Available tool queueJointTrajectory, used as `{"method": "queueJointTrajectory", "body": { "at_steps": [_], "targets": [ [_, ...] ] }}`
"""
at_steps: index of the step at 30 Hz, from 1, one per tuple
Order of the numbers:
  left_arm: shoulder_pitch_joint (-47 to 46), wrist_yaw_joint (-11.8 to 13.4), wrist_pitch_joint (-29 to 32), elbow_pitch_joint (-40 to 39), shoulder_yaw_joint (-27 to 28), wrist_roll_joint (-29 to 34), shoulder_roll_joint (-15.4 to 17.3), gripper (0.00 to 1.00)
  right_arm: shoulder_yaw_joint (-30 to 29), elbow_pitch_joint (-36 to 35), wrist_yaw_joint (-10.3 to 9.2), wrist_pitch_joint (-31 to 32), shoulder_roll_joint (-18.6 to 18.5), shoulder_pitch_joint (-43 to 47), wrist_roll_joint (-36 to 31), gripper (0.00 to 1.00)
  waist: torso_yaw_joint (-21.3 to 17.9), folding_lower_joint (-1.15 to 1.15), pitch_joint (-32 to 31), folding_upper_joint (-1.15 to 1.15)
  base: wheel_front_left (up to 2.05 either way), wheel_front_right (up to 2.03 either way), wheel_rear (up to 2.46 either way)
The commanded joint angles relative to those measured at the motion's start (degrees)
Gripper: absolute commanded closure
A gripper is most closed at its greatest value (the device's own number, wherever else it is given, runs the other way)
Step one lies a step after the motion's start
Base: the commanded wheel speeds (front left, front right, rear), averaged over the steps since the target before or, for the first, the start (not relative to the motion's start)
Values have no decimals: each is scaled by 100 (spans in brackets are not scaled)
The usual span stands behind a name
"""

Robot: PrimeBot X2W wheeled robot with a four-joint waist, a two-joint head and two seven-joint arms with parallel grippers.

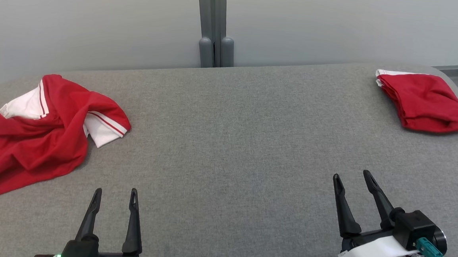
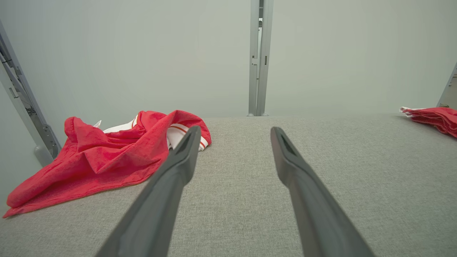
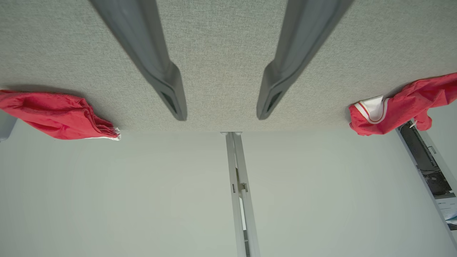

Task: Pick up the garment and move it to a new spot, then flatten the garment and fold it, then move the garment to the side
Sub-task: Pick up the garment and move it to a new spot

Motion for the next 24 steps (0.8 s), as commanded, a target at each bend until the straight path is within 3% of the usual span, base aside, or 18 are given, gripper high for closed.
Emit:
{"method": "queueJointTrajectory", "body": {
  "at_steps": [1,24],
  "targets": [
    [-14,-15,-1,4,19,-25,0,0,-13,2,-8,-14,9,94,18,0,-3,1,-10,0,0,0,0],
    [-39,-67,-1,48,20,38,0,0,27,53,-8,-14,13,114,-31,0,-61,1,3,0,0,0,0]
  ]
}}
